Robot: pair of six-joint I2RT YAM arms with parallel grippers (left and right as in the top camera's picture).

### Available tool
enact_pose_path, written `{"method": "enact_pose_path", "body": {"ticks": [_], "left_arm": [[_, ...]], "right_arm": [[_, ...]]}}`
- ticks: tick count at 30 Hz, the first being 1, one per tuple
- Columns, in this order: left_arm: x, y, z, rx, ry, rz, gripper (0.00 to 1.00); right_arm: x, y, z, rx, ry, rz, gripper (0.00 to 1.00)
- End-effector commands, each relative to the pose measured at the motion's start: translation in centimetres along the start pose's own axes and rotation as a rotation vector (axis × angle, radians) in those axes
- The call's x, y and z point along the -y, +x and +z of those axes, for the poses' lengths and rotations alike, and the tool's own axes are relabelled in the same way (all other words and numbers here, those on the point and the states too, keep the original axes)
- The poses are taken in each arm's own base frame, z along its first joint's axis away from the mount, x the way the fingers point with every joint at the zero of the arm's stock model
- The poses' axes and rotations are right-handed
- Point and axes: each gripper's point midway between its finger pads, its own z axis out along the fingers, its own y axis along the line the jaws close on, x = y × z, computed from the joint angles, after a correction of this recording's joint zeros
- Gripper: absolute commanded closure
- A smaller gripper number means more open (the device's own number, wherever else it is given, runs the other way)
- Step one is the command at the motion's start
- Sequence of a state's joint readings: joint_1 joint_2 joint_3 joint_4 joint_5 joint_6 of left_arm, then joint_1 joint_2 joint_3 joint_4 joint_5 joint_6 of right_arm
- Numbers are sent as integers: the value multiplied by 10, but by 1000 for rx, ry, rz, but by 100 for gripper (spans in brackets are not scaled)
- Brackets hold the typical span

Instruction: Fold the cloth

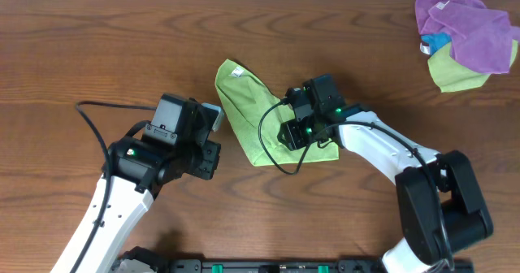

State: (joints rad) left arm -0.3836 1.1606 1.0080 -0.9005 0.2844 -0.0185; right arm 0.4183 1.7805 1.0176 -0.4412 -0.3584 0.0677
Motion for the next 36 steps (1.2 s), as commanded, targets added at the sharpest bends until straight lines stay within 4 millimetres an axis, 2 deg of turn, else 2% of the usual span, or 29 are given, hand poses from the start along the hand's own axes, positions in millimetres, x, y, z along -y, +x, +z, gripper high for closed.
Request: {"method": "enact_pose_path", "body": {"ticks": [1, 7, 9, 11, 13, 14, 15, 16, 21, 26, 31, 36], "left_arm": [[0, -1, -2, 11, -4, 25, 94], [1, -1, -2, 11, -4, 29, 94], [0, -1, -2, 10, -4, 29, 94], [0, -1, -2, 11, -4, 29, 94], [0, 0, -2, 10, -4, 29, 94], [0, -1, -2, 11, -4, 29, 94], [0, -1, -2, 12, -4, 31, 94], [1, -1, -2, 13, -4, 33, 94], [1, -3, -2, 20, -3, 42, 94], [1, -4, -1, 27, -2, 52, 94], [0, -7, 2, 29, -2, 60, 94], [-1, -11, 9, 24, -3, 58, 94]], "right_arm": [[0, 3, 4, -10, 5, 2, 53], [-1, 12, 16, -49, -27, 31, 56], [-4, 10, 16, -42, -44, 29, 60], [-5, 7, 16, -31, -52, 32, 69], [-9, 6, 16, -29, -75, 34, 72], [-10, 6, 16, -28, -80, 34, 78], [-11, 6, 16, -27, -81, 33, 91], [-11, 5, 16, -26, -83, 38, 99], [-15, -3, 12, -10, -100, 50, 98], [-9, -31, -3, 33, -41, 41, 98], [16, -61, -29, 73, 109, 26, 98], [55, -70, -48, 100, 231, 80, 98]]}}
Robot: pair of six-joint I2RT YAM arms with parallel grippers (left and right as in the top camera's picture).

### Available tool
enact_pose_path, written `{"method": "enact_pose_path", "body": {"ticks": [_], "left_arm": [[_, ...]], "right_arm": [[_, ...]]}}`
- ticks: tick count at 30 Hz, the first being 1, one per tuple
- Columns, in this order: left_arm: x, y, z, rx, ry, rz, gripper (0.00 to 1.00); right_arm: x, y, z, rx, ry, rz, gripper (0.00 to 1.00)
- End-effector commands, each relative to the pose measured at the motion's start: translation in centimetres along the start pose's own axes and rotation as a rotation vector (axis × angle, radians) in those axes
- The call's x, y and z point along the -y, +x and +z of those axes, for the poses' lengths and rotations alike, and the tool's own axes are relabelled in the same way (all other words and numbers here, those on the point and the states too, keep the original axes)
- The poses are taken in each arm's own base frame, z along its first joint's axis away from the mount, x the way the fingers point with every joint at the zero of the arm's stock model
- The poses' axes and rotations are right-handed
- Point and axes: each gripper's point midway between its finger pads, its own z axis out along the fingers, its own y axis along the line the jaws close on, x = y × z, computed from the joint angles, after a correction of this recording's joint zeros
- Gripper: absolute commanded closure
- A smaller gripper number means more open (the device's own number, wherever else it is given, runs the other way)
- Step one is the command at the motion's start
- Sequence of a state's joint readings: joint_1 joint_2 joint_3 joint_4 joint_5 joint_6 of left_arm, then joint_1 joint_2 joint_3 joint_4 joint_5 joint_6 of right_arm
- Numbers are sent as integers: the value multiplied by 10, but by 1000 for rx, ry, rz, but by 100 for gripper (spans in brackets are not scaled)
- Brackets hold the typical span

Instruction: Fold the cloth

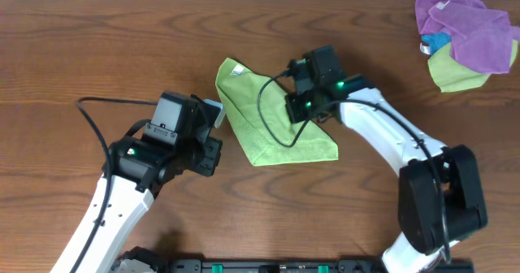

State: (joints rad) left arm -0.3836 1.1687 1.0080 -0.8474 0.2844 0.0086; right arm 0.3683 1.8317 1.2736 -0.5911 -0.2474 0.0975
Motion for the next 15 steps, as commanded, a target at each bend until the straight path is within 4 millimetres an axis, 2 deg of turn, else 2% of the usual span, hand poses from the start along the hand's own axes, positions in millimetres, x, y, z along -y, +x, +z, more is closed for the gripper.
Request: {"method": "enact_pose_path", "body": {"ticks": [1, 7, 11, 15], "left_arm": [[-2, 1, 10, -25, -3, 20, 95], [5, -6, 31, -44, 61, 44, 94], [12, -18, 47, -31, 124, 47, 94], [24, -29, 67, -19, 222, 51, 94]], "right_arm": [[38, -10, -10, 29, 115, 34, 98], [78, -18, -22, 70, 191, 101, 98], [88, -29, -29, 105, 201, 114, 98], [88, -36, -33, 126, 200, 111, 98]]}}
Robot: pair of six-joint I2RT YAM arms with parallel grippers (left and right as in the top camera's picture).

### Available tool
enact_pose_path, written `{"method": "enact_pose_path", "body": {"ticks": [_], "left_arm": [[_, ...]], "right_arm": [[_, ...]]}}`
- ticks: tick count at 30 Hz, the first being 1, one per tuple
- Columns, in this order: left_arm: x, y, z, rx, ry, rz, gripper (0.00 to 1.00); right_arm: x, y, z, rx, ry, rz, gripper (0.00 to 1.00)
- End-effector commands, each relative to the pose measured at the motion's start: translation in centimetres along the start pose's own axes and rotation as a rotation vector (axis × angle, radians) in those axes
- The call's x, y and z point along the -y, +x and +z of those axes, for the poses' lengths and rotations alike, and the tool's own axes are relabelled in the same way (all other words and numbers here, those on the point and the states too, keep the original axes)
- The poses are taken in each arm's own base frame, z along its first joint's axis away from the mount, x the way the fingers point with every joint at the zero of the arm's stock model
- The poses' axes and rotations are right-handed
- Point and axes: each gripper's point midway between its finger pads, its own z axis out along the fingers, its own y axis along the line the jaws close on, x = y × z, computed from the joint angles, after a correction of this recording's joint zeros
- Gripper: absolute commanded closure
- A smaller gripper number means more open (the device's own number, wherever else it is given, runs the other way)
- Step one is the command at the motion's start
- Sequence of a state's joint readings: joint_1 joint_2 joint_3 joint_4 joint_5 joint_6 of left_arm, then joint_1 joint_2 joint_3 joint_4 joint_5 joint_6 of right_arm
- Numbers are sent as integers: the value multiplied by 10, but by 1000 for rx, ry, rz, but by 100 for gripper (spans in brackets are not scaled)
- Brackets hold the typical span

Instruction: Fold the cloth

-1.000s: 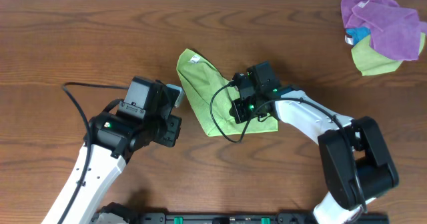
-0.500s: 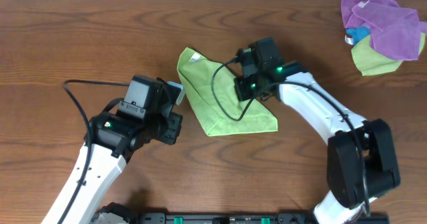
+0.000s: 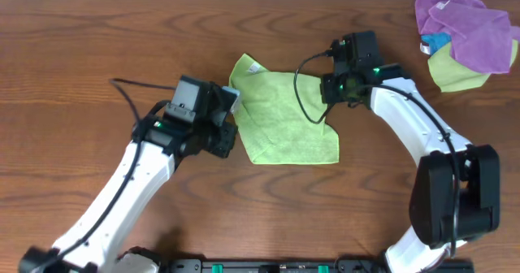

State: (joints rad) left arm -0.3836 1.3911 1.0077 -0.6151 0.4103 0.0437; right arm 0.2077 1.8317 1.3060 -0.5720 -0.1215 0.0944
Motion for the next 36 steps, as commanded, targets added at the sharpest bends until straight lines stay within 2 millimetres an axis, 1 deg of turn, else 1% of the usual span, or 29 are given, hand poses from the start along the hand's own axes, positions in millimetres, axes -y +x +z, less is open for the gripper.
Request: {"method": "enact_pose_path", "body": {"ticks": [1, 5, 9, 15, 17, 22, 24, 29, 36], "left_arm": [[15, -1, 18, -16, 124, 14, 94], [23, -12, 39, 0, 221, 11, 94], [24, -13, 58, -14, 276, -13, 94], [30, -16, 76, -12, 295, 6, 94], [34, -15, 83, -17, 288, 18, 94], [42, -4, 102, -60, 250, 51, 94], [39, 1, 107, -78, 205, 59, 94], [22, 12, 112, -118, 60, 75, 94], [14, 13, 116, -119, 12, 88, 94]], "right_arm": [[0, -13, -6, 35, 9, -19, 98], [-4, -13, -5, 33, 3, -25, 98], [-4, -13, -5, 33, 3, -25, 98], [-4, -13, -5, 32, 2, -25, 98], [-4, -13, -5, 32, 2, -24, 99], [-4, -10, -5, 23, 3, -20, 98], [-4, -9, -5, 16, 4, -15, 98], [-4, -6, -5, 4, 5, -14, 98], [-3, -2, -5, -11, 6, -8, 98]]}}
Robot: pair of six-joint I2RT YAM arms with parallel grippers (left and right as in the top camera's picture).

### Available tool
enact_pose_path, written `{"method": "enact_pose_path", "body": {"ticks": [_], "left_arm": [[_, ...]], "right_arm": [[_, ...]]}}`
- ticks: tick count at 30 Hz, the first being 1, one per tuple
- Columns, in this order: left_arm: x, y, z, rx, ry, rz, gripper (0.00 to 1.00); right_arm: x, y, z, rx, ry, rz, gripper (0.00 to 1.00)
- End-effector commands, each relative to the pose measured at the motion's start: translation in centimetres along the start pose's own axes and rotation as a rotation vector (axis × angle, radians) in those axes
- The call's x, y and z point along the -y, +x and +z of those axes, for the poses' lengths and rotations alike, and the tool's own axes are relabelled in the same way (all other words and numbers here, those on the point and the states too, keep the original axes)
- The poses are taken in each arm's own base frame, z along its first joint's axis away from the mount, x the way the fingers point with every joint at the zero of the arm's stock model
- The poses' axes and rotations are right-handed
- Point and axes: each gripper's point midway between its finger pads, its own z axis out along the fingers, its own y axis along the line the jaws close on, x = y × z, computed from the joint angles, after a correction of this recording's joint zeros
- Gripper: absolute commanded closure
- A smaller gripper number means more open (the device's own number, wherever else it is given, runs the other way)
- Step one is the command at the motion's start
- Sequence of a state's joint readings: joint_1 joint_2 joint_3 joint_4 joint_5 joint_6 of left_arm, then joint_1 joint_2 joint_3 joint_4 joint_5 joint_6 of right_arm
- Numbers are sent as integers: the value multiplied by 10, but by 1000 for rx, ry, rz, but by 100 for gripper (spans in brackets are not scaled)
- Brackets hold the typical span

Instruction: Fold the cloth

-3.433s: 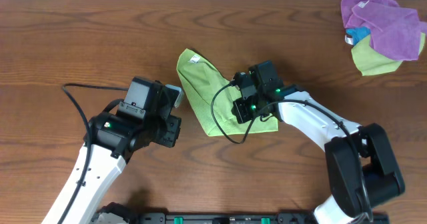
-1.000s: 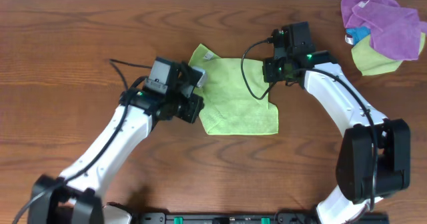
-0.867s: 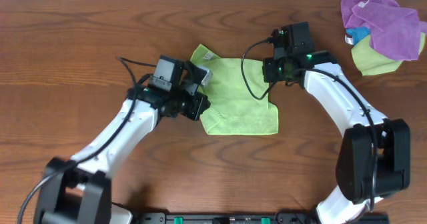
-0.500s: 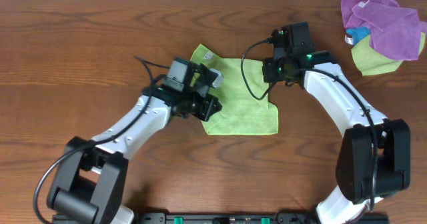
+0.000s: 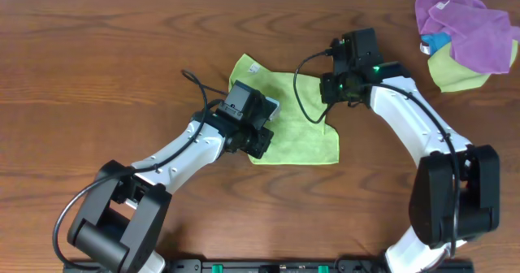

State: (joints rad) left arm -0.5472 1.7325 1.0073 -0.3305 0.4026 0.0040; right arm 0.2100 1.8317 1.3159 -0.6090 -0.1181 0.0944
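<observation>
The lime-green cloth (image 5: 296, 123) lies spread almost flat at the table's middle, with a white tag at its far left corner. My left gripper (image 5: 262, 136) hovers over the cloth's near left part. The wrist body hides its fingers, so their state does not show. My right gripper (image 5: 335, 109) sits at the cloth's far right corner. That corner is drawn up to a point beneath it, as if pinched.
A pile of purple, blue and yellow-green cloths (image 5: 465, 37) lies at the far right corner. Brown wooden table (image 5: 97, 54) all round. A black rail runs along the near edge.
My left arm has reached rightward, from beside the cloth's left edge to over its near left part. The right arm and the cloth have stayed as they were.
The cloth lay bunched in a folded wedge with my right gripper on its right part and my left arm off to the left. The right gripper then stood farther back, then far right with the cloth spread open. Now my left gripper is over the cloth.
</observation>
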Motion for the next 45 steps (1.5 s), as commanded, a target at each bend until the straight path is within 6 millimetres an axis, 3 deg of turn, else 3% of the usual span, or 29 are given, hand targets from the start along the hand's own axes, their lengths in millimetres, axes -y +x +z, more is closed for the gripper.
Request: {"method": "enact_pose_path", "body": {"ticks": [1, 8, 13, 17, 30, 35, 41, 42, 44, 45], "left_arm": [[-10, 4, 8, -14, -46, 7, 94], [-6, 14, 32, -55, -26, 20, 94], [-2, 13, 37, -51, -37, 57, 94], [-12, 14, 37, -55, -104, 65, 94], [-60, 57, 18, -238, -386, 41, 94], [-56, 51, 10, -244, -389, 31, 94], [-44, 32, -9, -208, -381, 43, 94], [-42, 29, -11, -196, -371, 43, 94], [-36, 22, -15, -172, -350, 45, 94], [-33, 19, -17, -161, -337, 46, 94]], "right_arm": [[-3, -6, -4, 14, 1, -9, 98], [-3, -5, -4, 7, 2, -8, 98], [-3, -4, -4, 6, 2, -8, 99], [-3, -4, -4, 3, 2, -4, 98], [-3, -4, -4, 4, 3, -5, 99], [-2, -4, -4, 5, 6, -5, 98], [17, -12, -5, 39, 119, -6, 99], [21, -14, -6, 48, 141, -5, 86], [24, -16, -7, 56, 163, -4, 4], [24, -16, -7, 54, 163, -4, 2]]}}
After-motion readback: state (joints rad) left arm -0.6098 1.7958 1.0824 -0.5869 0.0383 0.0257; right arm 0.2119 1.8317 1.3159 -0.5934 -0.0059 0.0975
